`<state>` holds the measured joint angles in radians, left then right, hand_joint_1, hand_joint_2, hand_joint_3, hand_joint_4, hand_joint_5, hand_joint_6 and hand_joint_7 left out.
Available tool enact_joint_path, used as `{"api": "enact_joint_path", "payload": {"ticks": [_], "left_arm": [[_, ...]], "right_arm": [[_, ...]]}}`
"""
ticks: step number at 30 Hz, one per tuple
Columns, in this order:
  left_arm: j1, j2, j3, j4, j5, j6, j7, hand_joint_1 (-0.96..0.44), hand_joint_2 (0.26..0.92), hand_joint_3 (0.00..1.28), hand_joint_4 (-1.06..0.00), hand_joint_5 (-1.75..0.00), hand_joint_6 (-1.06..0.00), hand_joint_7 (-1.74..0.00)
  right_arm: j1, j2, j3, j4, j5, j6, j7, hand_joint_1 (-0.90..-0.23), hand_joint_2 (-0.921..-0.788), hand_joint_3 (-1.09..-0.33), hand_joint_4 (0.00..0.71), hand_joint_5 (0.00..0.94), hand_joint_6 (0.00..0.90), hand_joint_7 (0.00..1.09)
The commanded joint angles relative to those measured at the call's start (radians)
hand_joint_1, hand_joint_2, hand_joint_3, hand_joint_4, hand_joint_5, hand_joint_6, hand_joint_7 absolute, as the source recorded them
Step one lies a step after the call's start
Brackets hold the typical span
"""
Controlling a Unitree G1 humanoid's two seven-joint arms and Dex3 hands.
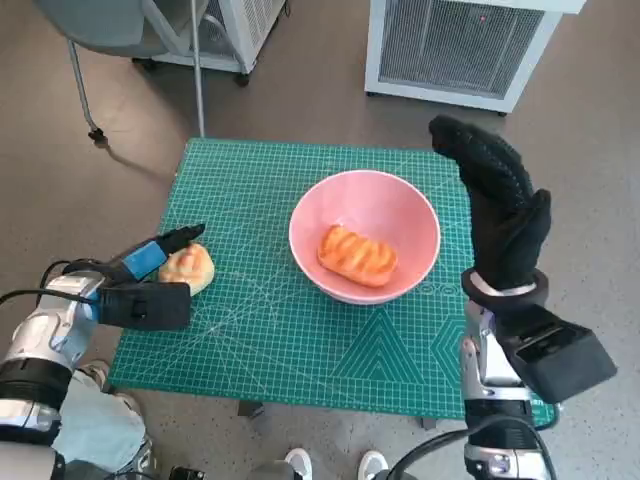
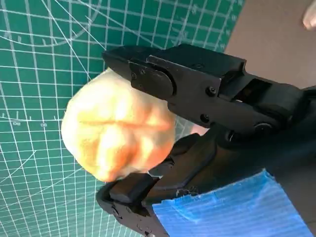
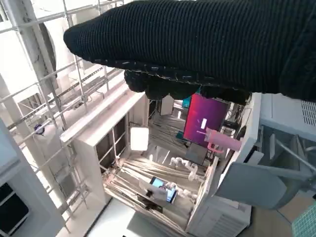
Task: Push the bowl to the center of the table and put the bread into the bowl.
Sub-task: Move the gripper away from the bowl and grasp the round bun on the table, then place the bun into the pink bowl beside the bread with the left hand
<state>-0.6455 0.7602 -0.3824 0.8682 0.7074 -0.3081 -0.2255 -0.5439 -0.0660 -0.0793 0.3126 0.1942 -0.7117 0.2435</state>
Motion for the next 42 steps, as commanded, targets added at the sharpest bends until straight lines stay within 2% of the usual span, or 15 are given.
{"api": "enact_joint_path", "payload": {"ticks": [1,2,3,4,6,8,14,18,29,36,42], "left_arm": [[-0.015,-0.008,-0.043,0.059,0.03,-0.084,0.061,-0.17,0.897,0.1,-0.68,-0.17,-0.6,-0.71],[-0.019,-0.006,-0.05,0.069,0.035,-0.1,0.076,-0.14,0.902,0.1,-0.68,-0.38,-0.59,-0.8],[-0.023,-0.002,-0.058,0.079,0.041,-0.119,0.095,-0.09,0.908,0.11,-0.67,-0.7,-0.58,-0.94],[-0.027,0.0,-0.063,0.088,0.046,-0.132,0.11,-0.06,0.913,0.1,-0.68,-0.89,-0.59,-1.0],[-0.035,0.006,-0.072,0.103,0.053,-0.16,0.135,-0.02,0.916,0.09,-0.69,-1.09,-0.6,-1.08],[-0.04,0.016,-0.078,0.107,0.058,-0.185,0.154,-0.01,0.918,0.09,-0.68,-1.14,-0.6,-1.13],[-0.045,0.047,-0.059,0.077,0.031,-0.24,0.174,0.0,0.92,0.1,-0.63,-1.2,-0.61,-1.2],[-0.046,0.069,-0.018,0.022,-0.009,-0.266,0.166,0.0,0.921,0.08,-0.65,-1.18,-0.63,-1.18],[0.004,0.116,0.159,-0.323,-0.12,-0.259,0.166,0.0,0.92,0.05,-0.69,-1.12,-0.67,-1.16],[-0.014,0.075,0.235,-0.497,-0.145,-0.229,0.177,0.0,0.921,0.06,-0.67,-1.13,-0.66,-1.18],[-0.066,-0.011,0.238,-0.579,-0.136,-0.216,0.202,0.0,0.921,0.07,-0.66,-1.16,-0.64,-1.19]], "right_arm": [[0.023,0.006,-0.005,-0.002,0.004,0.016,-0.006,-0.507,-0.921,-0.804,0.277,0.034,-0.001,0.69],[0.023,0.006,-0.005,0.0,0.004,0.016,-0.006,-0.507,-0.921,-0.804,0.277,0.034,-0.001,0.69],[0.023,0.007,-0.006,0.0,0.004,0.015,-0.006,-0.506,-0.921,-0.804,0.277,0.034,-0.001,0.69],[0.022,0.007,-0.006,0.001,0.004,0.015,-0.006,-0.506,-0.921,-0.804,0.277,0.034,-0.001,0.69],[0.022,0.007,-0.006,0.002,0.004,0.014,-0.006,-0.506,-0.921,-0.804,0.276,0.035,-0.001,0.69],[0.023,0.008,-0.007,0.002,0.005,0.014,-0.006,-0.506,-0.921,-0.804,0.276,0.035,-0.001,0.69],[0.021,0.009,-0.009,0.003,0.008,0.017,-0.007,-0.505,-0.921,-0.804,0.276,0.035,-0.001,0.69],[0.022,0.012,-0.01,0.003,0.006,0.017,-0.009,-0.505,-0.921,-0.804,0.276,0.036,-0.001,0.69],[0.016,0.009,-0.013,0.017,0.009,0.012,-0.003,-0.504,-0.921,-0.804,0.275,0.037,-0.001,0.69],[0.015,0.01,-0.013,0.018,0.005,0.008,-0.002,-0.49,-0.921,-0.807,0.276,0.038,-0.001,0.69],[0.012,0.009,-0.013,0.026,0.01,0.004,0.005,-0.485,-0.921,-0.808,0.276,0.038,-0.001,0.69]]}}
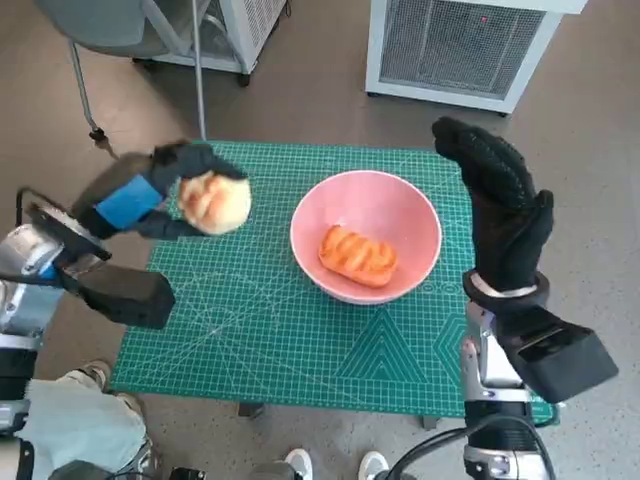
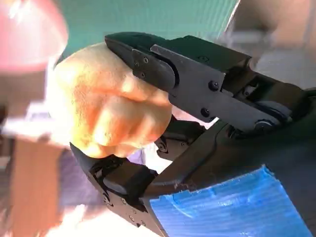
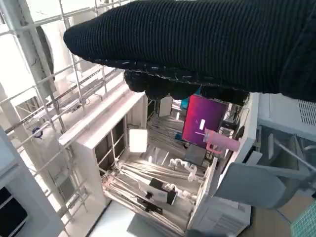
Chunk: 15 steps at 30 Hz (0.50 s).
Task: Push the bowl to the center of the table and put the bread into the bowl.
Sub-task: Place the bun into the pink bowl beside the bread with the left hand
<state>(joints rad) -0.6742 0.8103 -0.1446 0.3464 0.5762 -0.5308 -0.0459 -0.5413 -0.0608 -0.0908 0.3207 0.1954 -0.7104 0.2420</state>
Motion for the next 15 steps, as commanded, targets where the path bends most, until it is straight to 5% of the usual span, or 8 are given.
{"api": "enact_joint_path", "payload": {"ticks": [1,15], "left_arm": [[-0.049,-0.081,-0.005,-0.067,0.001,0.005,0.029,0.0,0.921,0.08,-0.66,-1.16,-0.63,-1.19],[-0.223,-0.283,-0.137,0.028,0.068,-0.022,0.003,0.0,0.92,0.08,-0.68,-1.14,-0.61,-1.22]], "right_arm": [[0.01,0.004,-0.001,0.018,0.009,0.003,0.007,-0.484,-0.921,-0.809,0.276,0.038,-0.001,0.69],[0.026,-0.001,0.009,-0.005,0.01,0.005,0.016,-0.494,-0.921,-0.805,0.276,0.04,-0.001,0.69]]}}
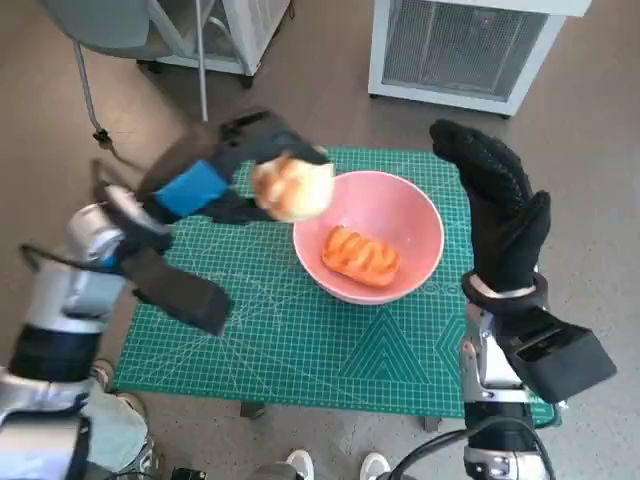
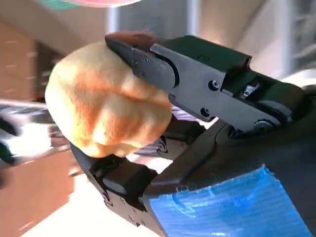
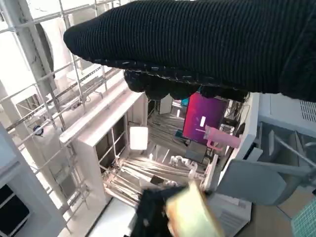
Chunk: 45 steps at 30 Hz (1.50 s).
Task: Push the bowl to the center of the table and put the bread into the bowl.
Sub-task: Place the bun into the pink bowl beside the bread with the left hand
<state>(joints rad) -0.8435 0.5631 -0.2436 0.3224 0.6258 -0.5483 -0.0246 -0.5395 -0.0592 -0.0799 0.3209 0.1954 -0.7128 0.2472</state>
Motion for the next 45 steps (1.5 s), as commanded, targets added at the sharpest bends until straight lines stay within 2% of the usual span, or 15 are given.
{"api": "enact_joint_path", "payload": {"ticks": [1,6,7,8,9,10,11,13,14,17,20,24,34,38,45], "left_arm": [[-0.067,-0.047,-0.051,0.073,0.023,-0.007,-0.023,0.0,0.92,0.08,-0.68,-1.14,-0.61,-1.22],[-0.102,-0.092,-0.092,0.139,0.026,0.022,-0.074,0.0,0.921,0.09,-0.66,-1.14,-0.59,-1.25],[-0.101,-0.102,-0.098,0.139,0.021,0.05,-0.106,0.0,0.921,0.11,-0.64,-1.16,-0.58,-1.26],[-0.101,-0.109,-0.101,0.138,0.017,0.07,-0.129,0.0,0.921,0.17,-0.55,-1.24,-0.55,-1.31],[-0.096,-0.116,-0.107,0.127,0.017,0.111,-0.171,0.0,0.921,0.19,-0.51,-1.27,-0.53,-1.33],[-0.093,-0.121,-0.111,0.117,0.017,0.142,-0.202,0.0,0.884,0.18,-0.42,-0.94,-0.46,-1.06],[-0.087,-0.124,-0.117,0.093,0.019,0.195,-0.256,0.0,0.877,0.17,-0.41,-0.78,-0.45,-0.92],[-0.08,-0.128,-0.125,0.053,0.024,0.281,-0.344,-0.01,0.861,0.1,-0.31,-0.33,-0.42,-0.47],[-0.077,-0.129,-0.129,0.036,0.026,0.315,-0.379,-0.02,0.855,0.07,-0.25,-0.21,-0.39,-0.33],[-0.07,-0.133,-0.133,-0.012,0.024,0.392,-0.459,-0.05,0.847,0.04,-0.18,-0.07,-0.37,-0.15],[-0.06,-0.137,-0.128,-0.042,0.011,0.432,-0.494,-0.07,0.846,0.03,-0.17,-0.03,-0.37,-0.09],[-0.042,-0.14,-0.11,-0.042,-0.035,0.416,-0.497,-0.1,0.846,0.02,-0.18,-0.01,-0.39,-0.07],[-0.015,-0.16,-0.001,-0.044,-0.288,0.424,-0.56,-0.12,0.854,0.02,-0.18,0.0,-0.4,-0.05],[0.009,-0.17,0.062,-0.061,-0.396,0.404,-0.556,-0.14,0.867,0.02,-0.19,-0.01,-0.4,-0.04],[0.063,-0.205,0.174,-0.081,-0.542,0.333,-0.492,-0.18,0.89,0.03,-0.23,-0.02,-0.42,-0.05]], "right_arm": [[0.026,-0.005,-0.003,-0.008,0.013,0.009,0.013,-0.495,-0.921,-0.805,0.276,0.04,-0.001,0.68],[0.037,-0.01,-0.007,-0.023,0.019,0.014,0.016,-0.495,-0.921,-0.805,0.275,0.04,-0.001,0.68],[0.04,-0.011,-0.008,-0.027,0.019,0.015,0.014,-0.495,-0.921,-0.805,0.275,0.04,-0.001,0.68],[0.042,-0.012,-0.009,-0.03,0.018,0.016,0.013,-0.495,-0.921,-0.805,0.274,0.04,-0.001,0.68],[0.044,-0.013,-0.01,-0.033,0.017,0.016,0.011,-0.495,-0.921,-0.805,0.274,0.04,-0.001,0.68],[0.045,-0.014,-0.012,-0.034,0.017,0.016,0.01,-0.495,-0.921,-0.805,0.274,0.04,-0.001,0.68],[0.048,-0.014,-0.013,-0.037,0.015,0.016,0.008,-0.495,-0.921,-0.805,0.274,0.04,-0.001,0.68],[0.051,-0.015,-0.016,-0.04,0.014,0.016,0.006,-0.496,-0.921,-0.805,0.273,0.04,-0.001,0.68],[0.053,-0.015,-0.017,-0.042,0.013,0.015,0.005,-0.496,-0.921,-0.804,0.273,0.04,-0.001,0.68],[0.057,-0.013,-0.02,-0.048,0.006,0.013,0.0,-0.498,-0.921,-0.803,0.274,0.04,-0.001,0.68],[0.058,-0.011,-0.022,-0.05,-0.002,0.012,-0.006,-0.503,-0.921,-0.8,0.274,0.041,-0.001,0.68],[0.059,-0.009,-0.024,-0.05,-0.008,0.013,-0.011,-0.509,-0.921,-0.796,0.275,0.041,-0.001,0.68],[0.054,-0.007,-0.021,-0.055,-0.012,0.019,-0.022,-0.519,-0.921,-0.792,0.274,0.042,-0.001,0.68],[0.049,-0.006,-0.019,-0.052,-0.013,0.02,-0.023,-0.518,-0.921,-0.792,0.274,0.042,-0.001,0.68],[0.039,-0.007,-0.014,-0.049,-0.016,0.025,-0.023,-0.515,-0.921,-0.792,0.274,0.042,-0.001,0.68]]}}
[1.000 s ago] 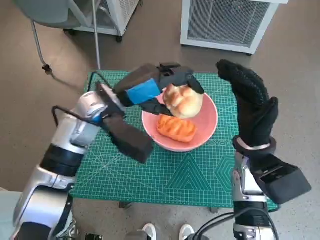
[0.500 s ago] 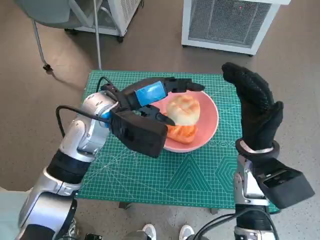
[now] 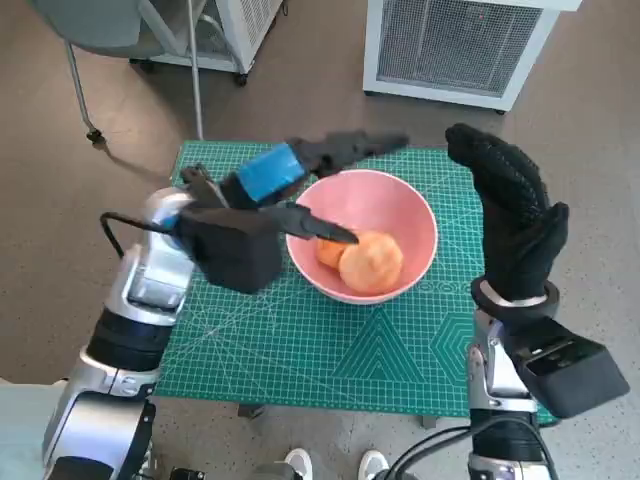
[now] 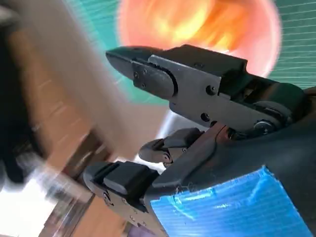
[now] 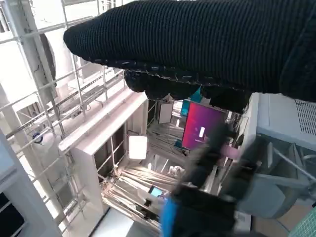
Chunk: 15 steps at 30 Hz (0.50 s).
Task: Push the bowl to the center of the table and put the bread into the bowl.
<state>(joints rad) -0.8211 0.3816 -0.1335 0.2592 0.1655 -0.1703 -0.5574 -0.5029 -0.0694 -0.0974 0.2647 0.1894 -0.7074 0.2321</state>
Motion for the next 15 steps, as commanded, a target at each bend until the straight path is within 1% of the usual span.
{"api": "enact_joint_path", "payload": {"ticks": [1,9,15], "left_arm": [[0.047,-0.028,0.075,-0.02,-0.095,-0.054,0.05,-0.19,0.895,0.03,-0.25,-0.03,-0.42,-0.05],[0.126,-0.081,0.188,-0.015,-0.241,-0.155,0.116,-0.26,0.919,0.05,-0.32,-0.05,-0.46,-0.07],[0.186,-0.156,0.255,-0.011,-0.385,-0.226,0.126,-0.29,0.921,0.1,-0.35,-0.03,-0.44,-0.05]], "right_arm": [[0.001,0.003,0.004,0.007,-0.011,0.02,-0.008,-0.515,-0.921,-0.792,0.273,0.042,-0.001,0.68],[-0.014,0.001,0.009,-0.002,-0.017,0.037,-0.011,-0.513,-0.921,-0.794,0.272,0.042,-0.001,0.67],[-0.034,0.004,0.017,-0.03,-0.039,0.065,-0.025,-0.501,-0.921,-0.802,0.269,0.042,-0.001,0.67]]}}
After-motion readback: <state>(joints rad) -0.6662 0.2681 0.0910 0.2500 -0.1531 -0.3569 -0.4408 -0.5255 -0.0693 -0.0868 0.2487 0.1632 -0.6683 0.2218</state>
